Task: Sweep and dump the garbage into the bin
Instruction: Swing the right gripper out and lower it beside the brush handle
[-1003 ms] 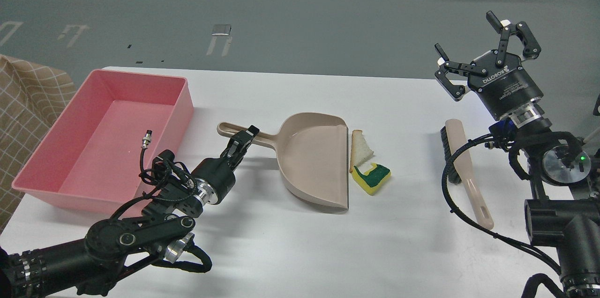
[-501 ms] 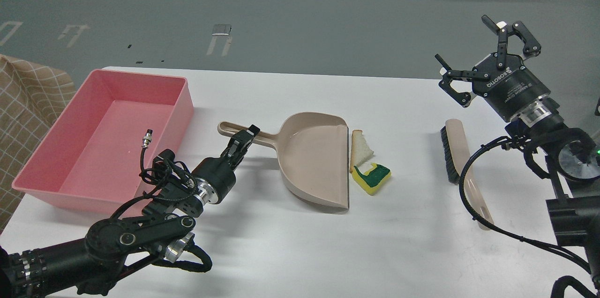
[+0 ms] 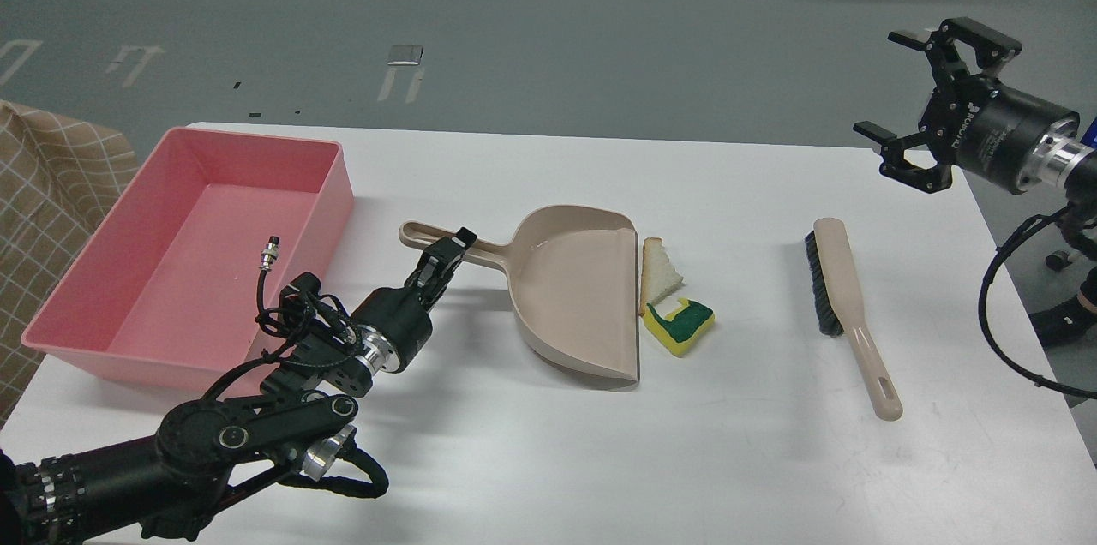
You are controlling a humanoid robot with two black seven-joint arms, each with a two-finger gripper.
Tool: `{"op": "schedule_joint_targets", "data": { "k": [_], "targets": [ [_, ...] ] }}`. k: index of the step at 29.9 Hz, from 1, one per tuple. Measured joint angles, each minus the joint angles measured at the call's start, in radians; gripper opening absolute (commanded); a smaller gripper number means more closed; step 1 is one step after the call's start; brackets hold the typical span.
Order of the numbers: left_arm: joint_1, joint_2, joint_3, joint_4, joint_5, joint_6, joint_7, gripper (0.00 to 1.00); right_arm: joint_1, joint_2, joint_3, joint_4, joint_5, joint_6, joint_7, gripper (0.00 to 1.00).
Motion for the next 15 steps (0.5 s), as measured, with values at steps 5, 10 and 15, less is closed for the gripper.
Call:
{"op": "schedule_joint_targets", "data": {
  "k": [5,10,15],
  "targets": [
    [0.000,0.000,0.001,0.000,0.000,0.000,0.000,0.00,0.048,-0.115,-0.131,0.036,-0.055,0.000,-0.003,1.00],
    [0.000,0.000,0.001,-0.001,0.000,0.000,0.000,0.00,0.080,-0.199,-0.251,0.094,-0.062,0.000,-0.003,1.00],
    [-0.003,0.001,0.001,-0.001,0.000,0.000,0.000,0.00,0.060,-0.264,-0.278,0.192,-0.095,0.000,-0.001,0.99]
  ]
}}
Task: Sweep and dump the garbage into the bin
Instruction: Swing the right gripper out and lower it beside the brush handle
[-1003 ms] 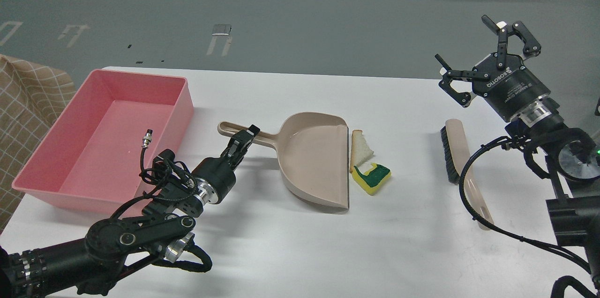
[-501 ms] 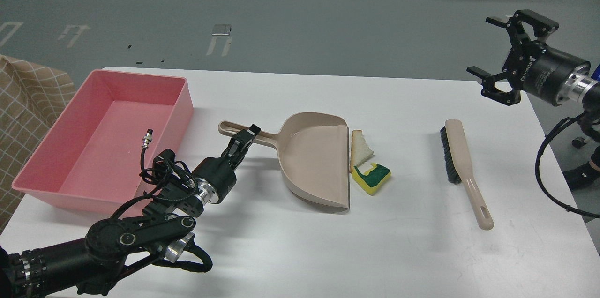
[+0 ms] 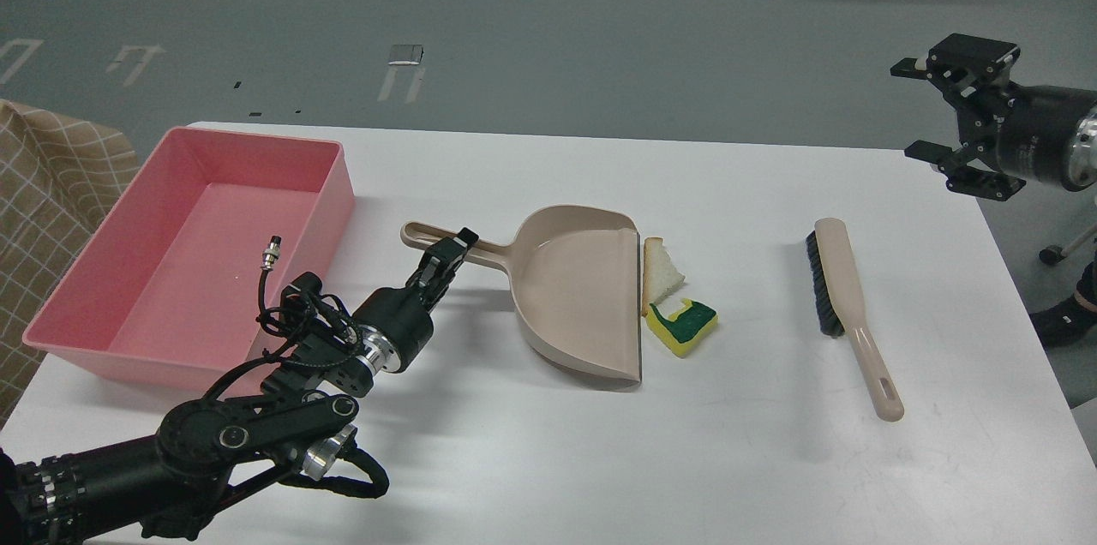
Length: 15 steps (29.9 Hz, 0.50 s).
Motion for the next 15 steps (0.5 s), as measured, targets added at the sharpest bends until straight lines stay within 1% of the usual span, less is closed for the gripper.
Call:
{"op": "schedule_joint_targets", "data": {
  "k": [5,11,15],
  "targets": [
    [0.000,0.000,0.000,0.001,0.000,0.000,0.000,0.00,-0.015,-0.065,-0.072,0.089,-0.136,0.000,0.002,0.96],
    [0.001,0.002,0.000,0.002,0.000,0.000,0.000,0.00,-0.018,-0.097,-0.166,0.149,-0.316,0.000,0.003,0.95],
    [0.003,0.002,0.000,0.002,0.000,0.000,0.000,0.00,-0.017,-0.105,-0.226,0.190,-0.383,0.000,0.003,0.95]
  ]
}}
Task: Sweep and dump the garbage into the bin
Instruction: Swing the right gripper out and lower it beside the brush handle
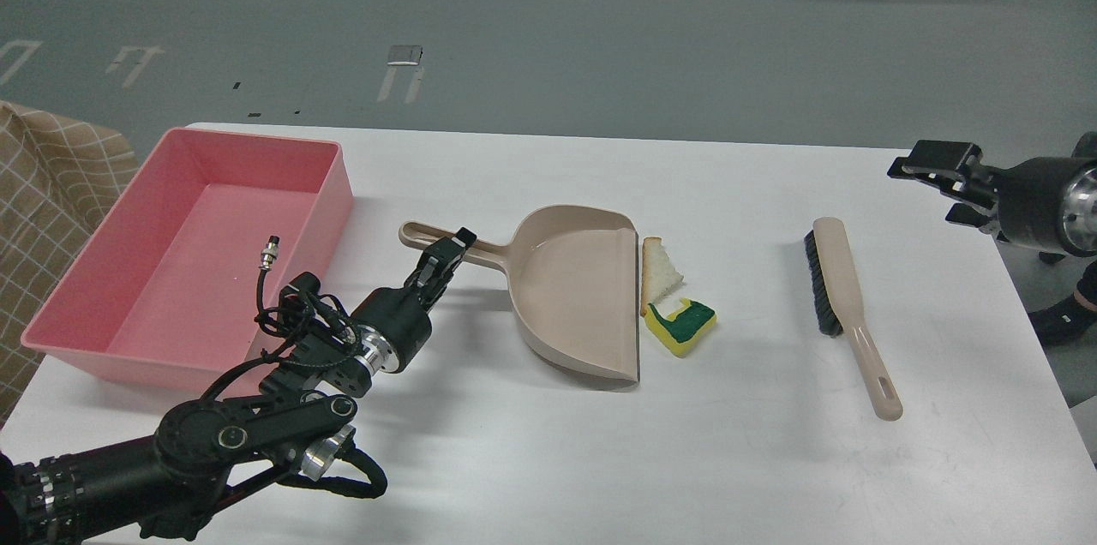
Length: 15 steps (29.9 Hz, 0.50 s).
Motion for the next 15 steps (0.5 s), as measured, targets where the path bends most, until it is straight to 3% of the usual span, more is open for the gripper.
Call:
{"op": "schedule_joint_targets", "data": {
  "k": [15],
  "targets": [
    [-0.001,0.002,0.000,-0.001,0.000,0.000,-0.001,0.00,-0.001,-0.123,-0.239,0.173,-0.041,-0.001,-0.006,0.90]
  ]
}}
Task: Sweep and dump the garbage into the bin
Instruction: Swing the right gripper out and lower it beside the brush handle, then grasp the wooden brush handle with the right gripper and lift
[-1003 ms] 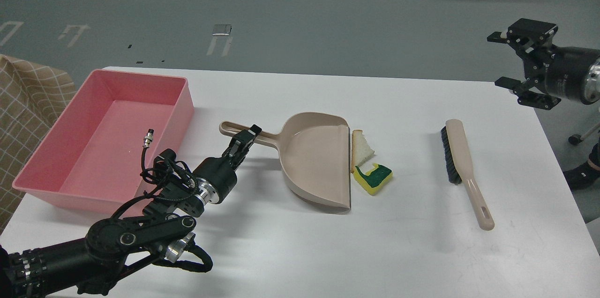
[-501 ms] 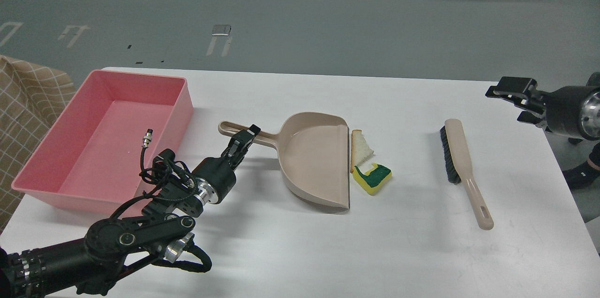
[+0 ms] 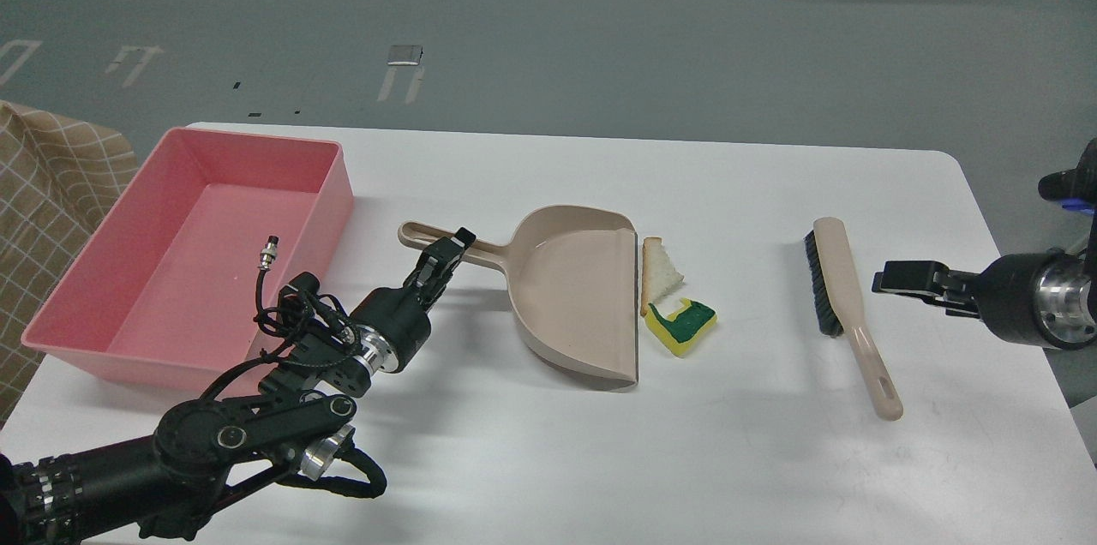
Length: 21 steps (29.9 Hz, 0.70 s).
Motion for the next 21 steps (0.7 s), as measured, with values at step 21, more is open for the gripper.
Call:
{"op": "schedule_joint_targets", "data": {
  "k": [21],
  "targets": [
    [0.001,0.003,0.000,0.000,0.000,0.000,0.000,0.00,-0.054,0.021,-0.036,0.024,0.001,0.000,-0.002,0.71]
  ]
}}
